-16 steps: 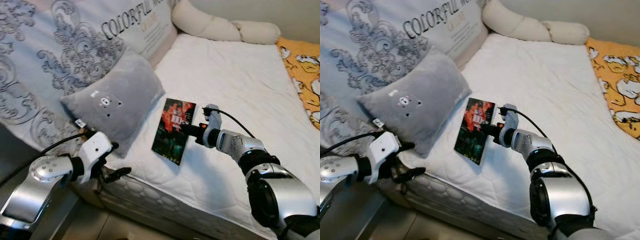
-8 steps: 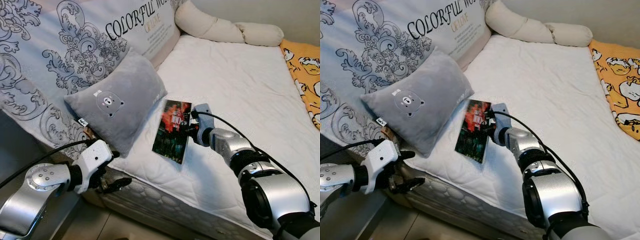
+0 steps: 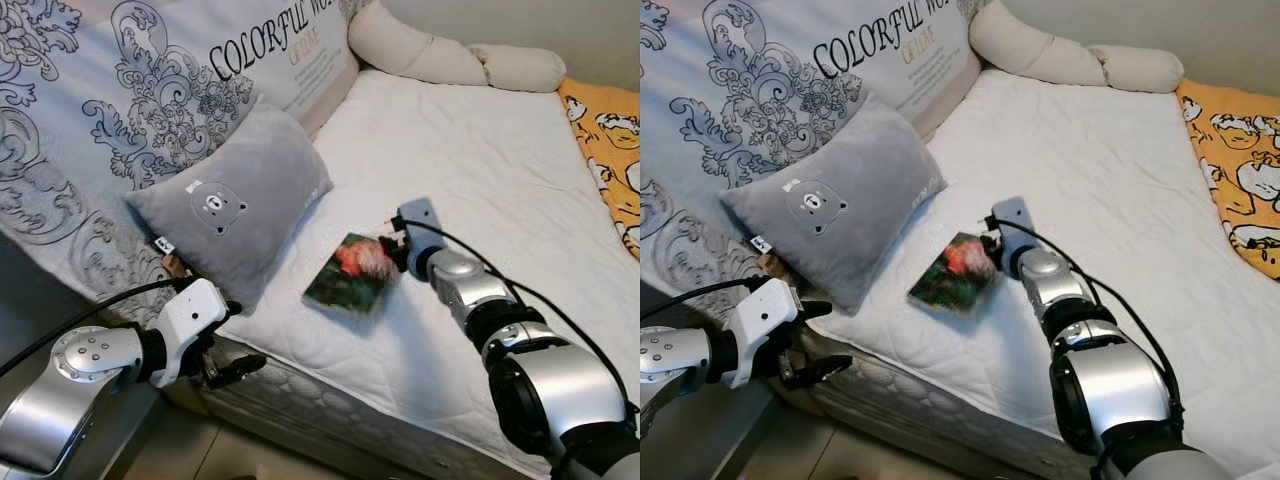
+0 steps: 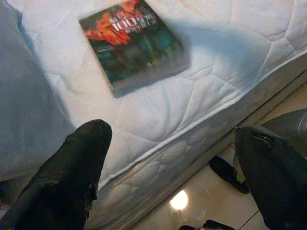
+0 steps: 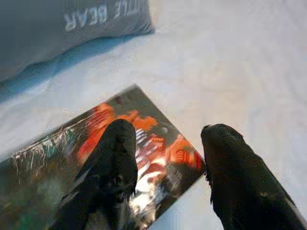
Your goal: Clean up the room
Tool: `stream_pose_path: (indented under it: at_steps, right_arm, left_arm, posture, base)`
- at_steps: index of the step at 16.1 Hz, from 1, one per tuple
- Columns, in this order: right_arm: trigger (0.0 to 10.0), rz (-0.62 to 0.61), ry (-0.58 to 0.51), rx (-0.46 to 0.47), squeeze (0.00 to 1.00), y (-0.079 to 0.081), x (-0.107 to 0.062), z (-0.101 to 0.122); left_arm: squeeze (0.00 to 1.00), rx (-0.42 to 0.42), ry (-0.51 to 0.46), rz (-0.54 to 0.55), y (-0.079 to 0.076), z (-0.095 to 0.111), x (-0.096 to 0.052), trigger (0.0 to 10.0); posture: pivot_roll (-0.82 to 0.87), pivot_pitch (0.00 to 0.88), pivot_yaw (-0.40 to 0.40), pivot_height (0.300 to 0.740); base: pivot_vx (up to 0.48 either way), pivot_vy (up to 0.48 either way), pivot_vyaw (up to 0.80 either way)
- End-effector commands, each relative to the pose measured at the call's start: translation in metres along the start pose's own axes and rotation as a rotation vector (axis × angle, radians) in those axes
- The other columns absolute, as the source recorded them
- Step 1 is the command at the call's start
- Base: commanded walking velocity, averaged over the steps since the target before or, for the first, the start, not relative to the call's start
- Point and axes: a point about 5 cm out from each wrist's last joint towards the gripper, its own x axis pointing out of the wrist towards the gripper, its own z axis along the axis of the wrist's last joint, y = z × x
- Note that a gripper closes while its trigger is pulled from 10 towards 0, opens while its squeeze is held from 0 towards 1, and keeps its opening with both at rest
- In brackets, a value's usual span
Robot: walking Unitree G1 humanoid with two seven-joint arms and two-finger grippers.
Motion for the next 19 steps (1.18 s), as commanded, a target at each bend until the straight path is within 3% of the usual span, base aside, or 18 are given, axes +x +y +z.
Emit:
stream_pose_path:
  at_steps: [1, 4, 5, 6, 7, 8, 10, 12, 13, 15, 16, 17, 18, 19]
  right_arm:
    - [10.0, -0.015, -0.025, -0.037, 1.00, -0.005, 0.000, 0.010]
    - [10.0, 0.069, -0.037, -0.026, 1.00, 0.000, 0.000, 0.011]
    - [10.0, 0.244, -0.009, -0.007, 1.00, 0.016, 0.000, 0.004]
    - [10.0, 0.343, 0.011, -0.009, 1.00, 0.024, -0.001, -0.001]
    - [10.0, 0.633, 0.144, -0.106, 1.00, 0.045, -0.010, -0.030]
    - [10.0, 0.731, 0.220, -0.146, 1.00, 0.051, -0.016, -0.044]
    - [10.0, 0.825, 0.338, -0.174, 1.00, 0.058, -0.024, -0.068]
    - [10.0, 0.852, 0.422, -0.271, 1.00, 0.061, -0.030, -0.088]
    - [10.0, 0.801, 0.426, -0.323, 1.00, 0.060, -0.030, -0.094]
    - [10.0, 0.686, 0.387, -0.340, 1.00, 0.058, -0.026, -0.095]
    - [10.0, 0.634, 0.354, -0.334, 0.43, 0.056, -0.024, -0.092]
    - [10.0, 0.594, 0.330, -0.336, 0.26, 0.054, -0.022, -0.089]
    - [10.0, 0.554, 0.305, -0.338, 0.00, 0.051, -0.020, -0.086]
    - [10.0, 0.537, 0.299, -0.327, 0.00, 0.050, -0.020, -0.084]
  left_arm:
    - [0.00, 0.010, -0.001, 0.004, 0.000, 0.003, 0.001, 10.0]
    - [0.00, 0.008, -0.009, 0.008, 0.001, 0.004, 0.004, 10.0]
    - [0.00, 0.006, -0.008, 0.005, 0.000, 0.003, 0.005, 10.0]
    - [0.00, 0.006, -0.007, 0.002, 0.000, 0.003, 0.005, 10.0]
    - [0.00, 0.009, -0.004, -0.015, -0.001, 0.003, 0.009, 10.0]
    - [0.00, 0.011, -0.004, -0.020, 0.000, 0.003, 0.010, 10.0]
    - [0.00, 0.013, -0.006, -0.024, 0.001, 0.005, 0.011, 10.0]
    - [0.00, 0.016, 0.000, -0.025, 0.002, 0.004, 0.011, 10.0]
    - [0.00, 0.017, 0.002, -0.025, 0.001, 0.004, 0.010, 10.0]
    - [0.00, 0.017, 0.003, -0.024, 0.001, 0.004, 0.011, 10.0]
    - [0.00, 0.016, 0.003, -0.023, 0.000, 0.004, 0.011, 10.0]
    - [0.00, 0.016, 0.003, -0.022, 0.000, 0.004, 0.012, 10.0]
    - [0.00, 0.014, 0.003, -0.022, -0.001, 0.004, 0.012, 10.0]
    - [0.00, 0.014, 0.002, -0.024, -0.001, 0.004, 0.012, 10.0]
  posture:
    - [0.10, 0.000, -0.010, 0.740]
    - [0.10, 0.000, -0.009, 0.740]
    - [0.09, 0.000, -0.003, 0.740]
    - [0.09, 0.000, -0.003, 0.740]
    - [0.08, 0.000, 0.005, 0.740]
    - [0.08, 0.000, 0.007, 0.740]
    - [0.08, 0.000, 0.006, 0.740]
    - [0.08, 0.000, 0.006, 0.740]
    - [0.08, 0.000, 0.005, 0.740]
    - [0.09, 0.000, 0.001, 0.740]
    - [0.09, 0.000, -0.001, 0.740]
    - [0.09, 0.000, -0.002, 0.740]
    - [0.08, 0.000, -0.002, 0.740]
    - [0.08, 0.000, -0.002, 0.740]
  base:
    - [0.000, 0.000, 0.00]
    - [0.000, 0.000, 0.00]
    - [0.000, 0.000, 0.00]
    - [0.000, 0.000, 0.00]
    - [0.000, 0.000, 0.00]
    - [0.000, 0.000, 0.00]
    - [0.000, 0.000, 0.00]
    - [0.000, 0.000, 0.00]
    - [0.000, 0.000, 0.00]
    - [0.000, 0.000, 0.00]
    - [0.000, 0.000, 0.00]
    - [0.000, 0.000, 0.00]
    - [0.000, 0.000, 0.00]
    - [0.000, 0.000, 0.00]
